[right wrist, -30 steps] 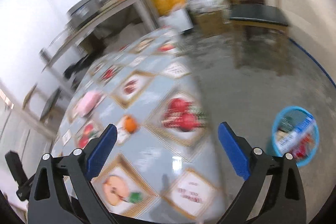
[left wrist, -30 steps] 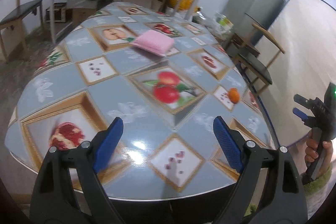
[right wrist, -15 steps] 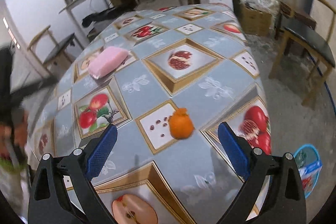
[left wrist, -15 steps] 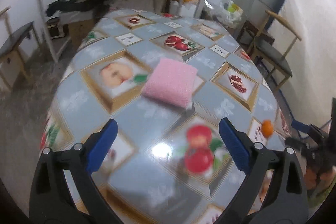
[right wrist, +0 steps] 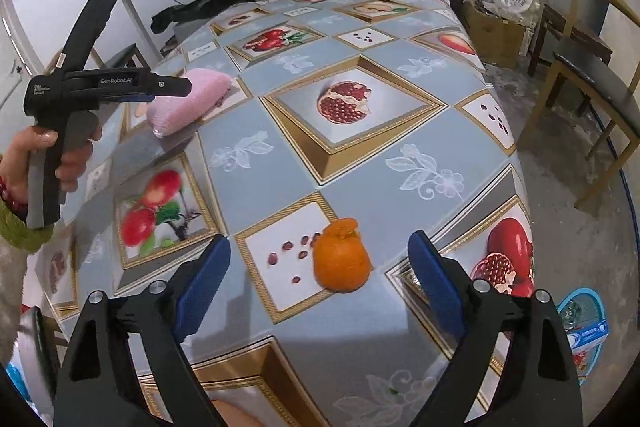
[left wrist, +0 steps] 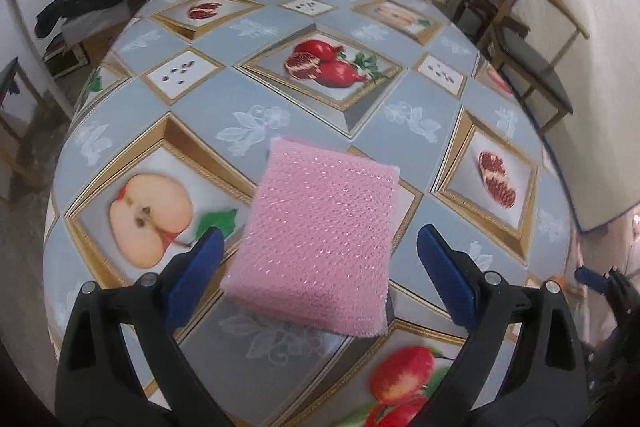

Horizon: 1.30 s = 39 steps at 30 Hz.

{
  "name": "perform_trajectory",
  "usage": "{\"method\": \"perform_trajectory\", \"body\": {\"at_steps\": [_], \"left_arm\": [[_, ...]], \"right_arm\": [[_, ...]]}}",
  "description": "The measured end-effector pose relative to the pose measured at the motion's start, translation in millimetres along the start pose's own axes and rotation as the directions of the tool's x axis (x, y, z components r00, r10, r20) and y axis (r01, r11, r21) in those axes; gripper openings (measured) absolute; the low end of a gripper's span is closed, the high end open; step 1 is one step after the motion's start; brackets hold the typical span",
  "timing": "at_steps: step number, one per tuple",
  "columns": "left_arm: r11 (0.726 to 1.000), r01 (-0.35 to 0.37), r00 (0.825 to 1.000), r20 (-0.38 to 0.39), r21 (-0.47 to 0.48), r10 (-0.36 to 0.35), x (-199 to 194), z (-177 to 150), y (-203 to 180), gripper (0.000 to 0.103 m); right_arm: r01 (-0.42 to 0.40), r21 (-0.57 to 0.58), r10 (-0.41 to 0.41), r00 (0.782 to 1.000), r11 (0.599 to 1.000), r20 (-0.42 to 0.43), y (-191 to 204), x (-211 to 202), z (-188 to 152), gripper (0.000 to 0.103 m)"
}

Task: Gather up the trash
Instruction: 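Grasp the pink sponge with the left gripper while the right grasps the orange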

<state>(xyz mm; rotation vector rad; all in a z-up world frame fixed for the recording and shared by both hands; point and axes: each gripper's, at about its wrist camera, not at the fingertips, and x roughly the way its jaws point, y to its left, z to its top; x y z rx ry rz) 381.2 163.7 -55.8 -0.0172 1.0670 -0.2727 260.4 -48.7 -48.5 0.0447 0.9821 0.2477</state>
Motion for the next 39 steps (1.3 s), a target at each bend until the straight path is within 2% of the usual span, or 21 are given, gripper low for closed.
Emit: {"method": "perform_trajectory", "body": {"at_steps": [4, 10, 14, 16, 18, 23, 25, 31, 35, 39], "left_arm": [[1.000, -0.021, 0.999, -0.025, -0.002, 0.021, 10, 0, 0, 0.093], [0.999, -0.023, 1.000, -0.017, -0.042, 0.023, 16, -1, 5, 0.093], [0.998, -0.042, 0.999, -0.019, -0.045, 0.041, 17, -3, 6, 0.092], [0.998, -0.041, 0.999, -0.021, -0.043, 0.040, 17, -4, 6, 0.086], [0.998, -0.039, 0.999, -0.022, -0.047, 0.038, 16, -6, 6, 0.085], [0.997, -0.036, 0.999, -0.029, -0.070, 0.034, 7, -19, 7, 0.083], [0.997, -0.038, 0.999, -0.035, -0.074, 0.035, 1, -30, 6, 0.083], [0.996, -0.028, 0.998, -0.054, -0.088, 0.024, -34, -91, -6, 0.083], [0.997, -0.027, 0.998, -0.053, -0.076, 0.023, -62, -145, -23, 0.083], [0.994, -0.011, 0.999, -0.044, -0.107, 0.007, -82, -180, -34, 0.084]], "right_arm": [[0.009, -0.012, -0.009, 1.000, 1.000, -0.008, -2, 6, -2, 0.077], [0.031, -0.042, -0.031, 1.000, 0.999, -0.005, 0, 13, -5, 0.063], [0.040, -0.038, -0.040, 0.999, 0.998, -0.003, -2, 16, -5, 0.050], [0.046, -0.038, -0.046, 0.999, 0.998, 0.001, -2, 16, -5, 0.042], [0.038, -0.030, -0.038, 0.999, 0.999, 0.002, -4, 16, -6, 0.031], [0.008, 0.007, -0.008, 1.000, 1.000, -0.002, -11, 11, -10, 0.023], [-0.010, 0.020, 0.010, 1.000, 1.000, -0.003, -12, 7, -14, 0.021], [-0.087, 0.083, 0.088, 0.996, 0.993, -0.020, -12, -11, -40, 0.020], [-0.096, 0.061, 0.098, 0.995, 0.994, -0.029, -1, -24, -62, 0.020], [-0.098, 0.049, 0.100, 0.994, 0.994, -0.034, 5, -34, -81, 0.021]]}}
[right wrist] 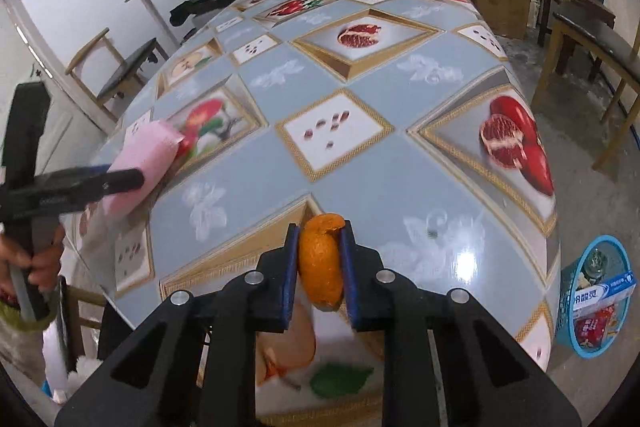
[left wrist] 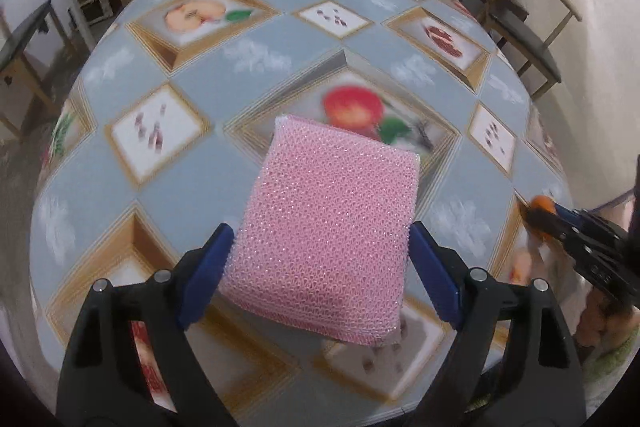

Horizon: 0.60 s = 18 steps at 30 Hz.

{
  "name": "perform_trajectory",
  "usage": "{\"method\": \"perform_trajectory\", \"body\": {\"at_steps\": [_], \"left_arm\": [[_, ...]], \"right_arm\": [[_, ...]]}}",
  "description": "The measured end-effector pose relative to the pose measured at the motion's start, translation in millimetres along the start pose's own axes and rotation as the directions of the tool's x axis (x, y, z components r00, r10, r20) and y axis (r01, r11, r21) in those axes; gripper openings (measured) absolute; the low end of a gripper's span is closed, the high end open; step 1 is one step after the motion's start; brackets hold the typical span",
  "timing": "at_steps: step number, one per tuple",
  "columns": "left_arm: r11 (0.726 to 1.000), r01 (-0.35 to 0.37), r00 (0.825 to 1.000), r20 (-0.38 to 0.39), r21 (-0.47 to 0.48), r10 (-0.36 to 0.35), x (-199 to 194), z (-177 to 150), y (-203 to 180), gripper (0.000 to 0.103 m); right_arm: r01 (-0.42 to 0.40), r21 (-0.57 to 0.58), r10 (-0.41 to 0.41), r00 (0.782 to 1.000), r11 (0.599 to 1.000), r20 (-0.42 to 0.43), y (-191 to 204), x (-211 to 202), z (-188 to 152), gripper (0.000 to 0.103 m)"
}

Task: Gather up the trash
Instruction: 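Grasp the pink sponge with the left gripper while the right grasps the orange, then lift the pink sponge with the left gripper while the right lifts the orange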

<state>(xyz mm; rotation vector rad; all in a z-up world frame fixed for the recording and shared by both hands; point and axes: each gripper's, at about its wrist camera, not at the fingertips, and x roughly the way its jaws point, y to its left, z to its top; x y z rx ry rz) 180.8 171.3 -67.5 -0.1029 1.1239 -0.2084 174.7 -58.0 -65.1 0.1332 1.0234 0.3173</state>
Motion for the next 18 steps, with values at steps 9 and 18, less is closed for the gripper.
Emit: {"method": "perform_trajectory", "body": {"at_steps": [9, 18], "left_arm": [[1.000, -0.012, 0.998, 0.054, -0.015, 0.013, -12, -35, -13, 0.088], [0.995, -0.074, 0.996, 0.059, 0.063, 0.071, -8, -43, -21, 0.089]], "right_arm": [[0.037, -0.011, -0.037, 0.999, 0.999, 0.012, 5, -8, -12, 0.032], [0.091, -0.081, -0.090, 0.996, 0.993, 0.019, 16, -13, -22, 0.041]]}}
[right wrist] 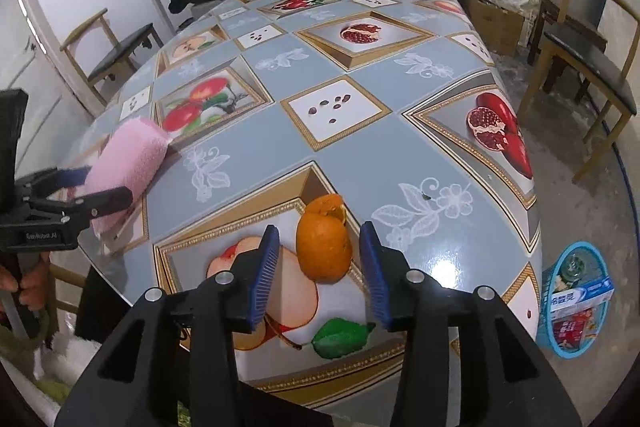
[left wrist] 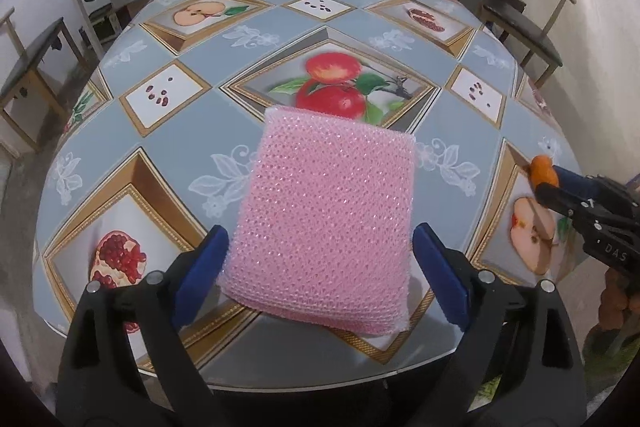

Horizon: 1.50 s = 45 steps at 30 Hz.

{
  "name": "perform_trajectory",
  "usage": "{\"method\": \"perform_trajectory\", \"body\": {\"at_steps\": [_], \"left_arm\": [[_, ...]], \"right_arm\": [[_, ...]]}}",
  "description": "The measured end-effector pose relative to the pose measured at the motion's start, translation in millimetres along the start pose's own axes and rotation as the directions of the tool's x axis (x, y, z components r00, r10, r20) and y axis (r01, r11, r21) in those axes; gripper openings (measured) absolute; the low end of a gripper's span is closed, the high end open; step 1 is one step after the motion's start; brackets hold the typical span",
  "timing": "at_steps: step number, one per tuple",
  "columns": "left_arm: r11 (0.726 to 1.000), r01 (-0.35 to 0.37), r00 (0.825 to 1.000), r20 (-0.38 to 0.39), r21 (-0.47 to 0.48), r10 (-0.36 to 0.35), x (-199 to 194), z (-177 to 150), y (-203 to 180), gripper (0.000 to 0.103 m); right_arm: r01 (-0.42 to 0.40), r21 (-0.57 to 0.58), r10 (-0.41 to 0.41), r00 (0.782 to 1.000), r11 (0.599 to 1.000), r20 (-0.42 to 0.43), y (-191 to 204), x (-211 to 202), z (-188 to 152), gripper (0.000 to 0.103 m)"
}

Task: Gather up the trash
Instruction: 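Lift the pink sponge with the left gripper while the right lifts the orange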

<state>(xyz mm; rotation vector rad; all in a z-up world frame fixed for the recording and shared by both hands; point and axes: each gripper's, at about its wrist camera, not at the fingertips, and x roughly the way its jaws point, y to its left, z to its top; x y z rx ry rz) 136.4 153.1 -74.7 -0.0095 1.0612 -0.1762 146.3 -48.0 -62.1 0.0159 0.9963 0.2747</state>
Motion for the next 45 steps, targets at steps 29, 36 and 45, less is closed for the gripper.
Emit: {"method": "perform_trajectory", "body": {"at_steps": [29, 36, 45], "left_arm": [[0.999, -0.006, 1.000, 0.017, -0.035, 0.006, 0.3, -3.3, 2.6, 0.084], [0.999, -0.009, 1.000, 0.021, -0.031, 0.010, 0.0, -3.0, 2.3, 0.082], [0.999, -0.007, 0.999, 0.031, -0.032, 0.008, -0.8, -3.0, 0.4, 0.082]], "right_arm": [[0.045, -0.026, -0.044, 0.999, 0.999, 0.026, 3.0, -2.9, -6.7, 0.021], [0.031, -0.020, -0.031, 0.999, 0.999, 0.026, 2.8, -3.4, -6.9, 0.018], [0.032, -0.021, -0.032, 0.999, 0.999, 0.031, 3.6, -4.3, -6.0, 0.017]]}}
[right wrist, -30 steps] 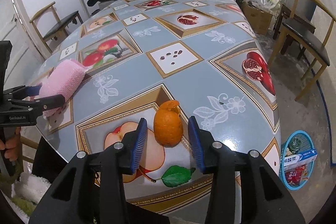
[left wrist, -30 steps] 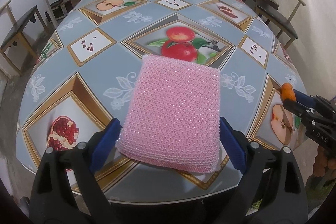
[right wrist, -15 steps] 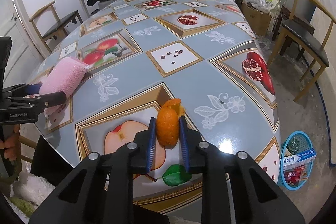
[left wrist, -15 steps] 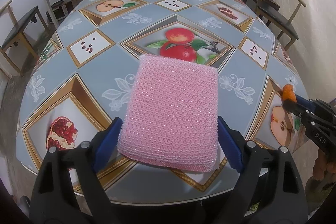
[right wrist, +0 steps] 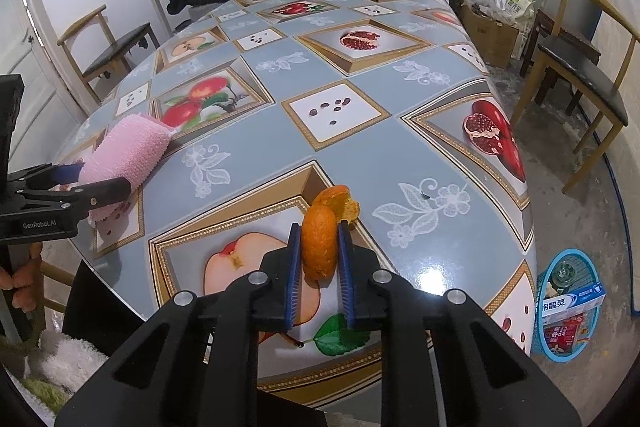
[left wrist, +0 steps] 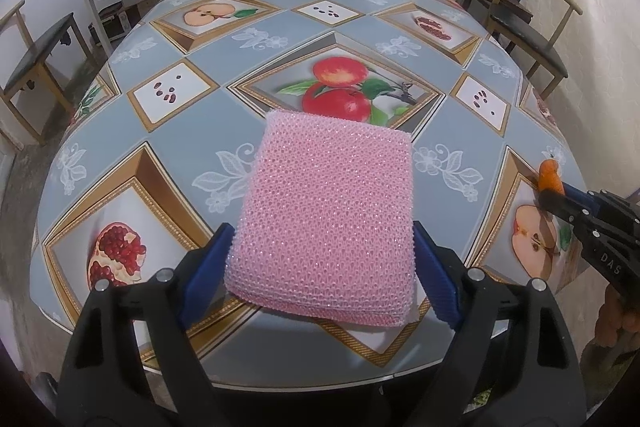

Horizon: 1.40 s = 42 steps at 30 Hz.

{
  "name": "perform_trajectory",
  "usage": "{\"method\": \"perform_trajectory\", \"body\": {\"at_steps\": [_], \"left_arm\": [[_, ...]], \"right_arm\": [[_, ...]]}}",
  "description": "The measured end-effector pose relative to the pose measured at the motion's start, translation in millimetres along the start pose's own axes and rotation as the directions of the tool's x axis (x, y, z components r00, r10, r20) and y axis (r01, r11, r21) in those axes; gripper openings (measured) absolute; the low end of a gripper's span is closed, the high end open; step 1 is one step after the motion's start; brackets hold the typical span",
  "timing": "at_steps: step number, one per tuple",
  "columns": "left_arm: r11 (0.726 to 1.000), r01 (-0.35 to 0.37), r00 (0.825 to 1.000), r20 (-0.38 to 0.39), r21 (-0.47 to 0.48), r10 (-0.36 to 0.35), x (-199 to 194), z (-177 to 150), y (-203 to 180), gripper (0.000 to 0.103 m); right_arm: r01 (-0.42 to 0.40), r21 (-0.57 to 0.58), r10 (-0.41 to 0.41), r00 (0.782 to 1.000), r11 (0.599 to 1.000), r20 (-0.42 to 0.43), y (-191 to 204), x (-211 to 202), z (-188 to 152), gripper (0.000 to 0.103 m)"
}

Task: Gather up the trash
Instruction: 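Lift the pink sponge with the left gripper while the right lifts the orange, then carry the sponge and orange over the blue wastebasket with both grippers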

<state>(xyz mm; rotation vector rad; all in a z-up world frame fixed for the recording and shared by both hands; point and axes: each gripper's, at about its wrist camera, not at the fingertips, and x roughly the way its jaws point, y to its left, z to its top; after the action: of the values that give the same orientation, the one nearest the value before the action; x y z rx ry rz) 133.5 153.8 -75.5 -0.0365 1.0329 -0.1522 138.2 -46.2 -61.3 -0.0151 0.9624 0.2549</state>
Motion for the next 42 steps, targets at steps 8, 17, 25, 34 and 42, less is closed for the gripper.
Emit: {"method": "perform_trajectory", "body": {"at_steps": [8, 17, 25, 34, 42], "left_arm": [[1.000, -0.002, 1.000, 0.011, 0.006, 0.002, -3, 0, -2, 0.082], [1.000, -0.005, 1.000, 0.026, 0.011, 0.004, -7, 0, -4, 0.082], [1.000, -0.006, 0.999, 0.036, 0.014, 0.005, -10, 1, -5, 0.082], [0.999, 0.043, 0.996, 0.081, 0.016, -0.044, -26, 9, -11, 0.082], [0.987, 0.103, 0.988, 0.105, 0.120, -0.116, -32, 36, -55, 0.082]], "right_arm": [[0.000, 0.000, 0.000, 1.000, 1.000, 0.004, 0, -1, 1, 0.017], [0.001, 0.002, -0.001, 1.000, 1.000, 0.010, -1, -3, 3, 0.017], [0.000, 0.004, 0.000, 1.000, 1.000, 0.023, 1, -6, 6, 0.017], [0.002, 0.033, -0.005, 0.997, 0.999, 0.076, -1, -21, 11, 0.017], [-0.003, 0.164, -0.024, 0.986, 0.986, 0.165, -38, -52, -1, 0.017]]}}
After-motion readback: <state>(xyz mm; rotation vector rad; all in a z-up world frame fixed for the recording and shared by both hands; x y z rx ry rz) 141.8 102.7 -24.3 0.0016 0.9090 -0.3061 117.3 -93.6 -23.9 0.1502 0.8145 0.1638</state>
